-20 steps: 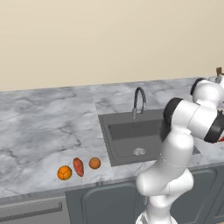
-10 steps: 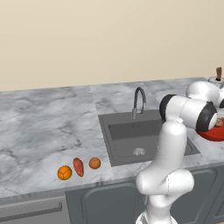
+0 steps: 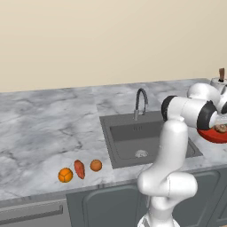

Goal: There is a mixed pile of frozen fruits and vegetables on the counter. Locate all the frozen vegetables and place the items in a bowl on the counter. Take all the frozen fruits and defrost them in a running sink.

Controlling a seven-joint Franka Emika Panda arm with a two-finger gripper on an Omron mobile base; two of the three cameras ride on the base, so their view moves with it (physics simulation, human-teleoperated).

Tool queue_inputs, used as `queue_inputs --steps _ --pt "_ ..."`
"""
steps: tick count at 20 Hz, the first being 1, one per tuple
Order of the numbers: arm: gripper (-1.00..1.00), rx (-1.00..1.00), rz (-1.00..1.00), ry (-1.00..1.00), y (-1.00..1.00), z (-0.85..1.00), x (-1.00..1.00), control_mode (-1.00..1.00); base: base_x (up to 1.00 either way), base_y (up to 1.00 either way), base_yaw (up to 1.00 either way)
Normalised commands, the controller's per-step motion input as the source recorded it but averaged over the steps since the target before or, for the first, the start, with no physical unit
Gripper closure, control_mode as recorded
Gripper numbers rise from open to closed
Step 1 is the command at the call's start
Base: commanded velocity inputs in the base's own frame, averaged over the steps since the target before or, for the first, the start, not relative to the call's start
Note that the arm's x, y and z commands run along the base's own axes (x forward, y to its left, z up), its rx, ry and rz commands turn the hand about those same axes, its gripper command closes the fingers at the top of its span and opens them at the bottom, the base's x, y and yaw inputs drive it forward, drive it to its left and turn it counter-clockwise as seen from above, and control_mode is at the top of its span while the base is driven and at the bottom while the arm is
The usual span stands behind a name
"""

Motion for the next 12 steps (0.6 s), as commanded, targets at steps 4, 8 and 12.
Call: queue_inputs --steps 4,8,12 --pt "-1.0 0.0 0.0 0.0 0.0 0.0 0.0 -1.0 0.0 0.0 0.0" --pt "-1.0 0.0 0.0 0.0 0.0 0.0 0.0 -1.0 0.0 0.0 0.0" --pt "-1.0 0.0 -0.03 0.01 -0.01 0.0 0.0 -1.0 0.0 0.0 0.0"
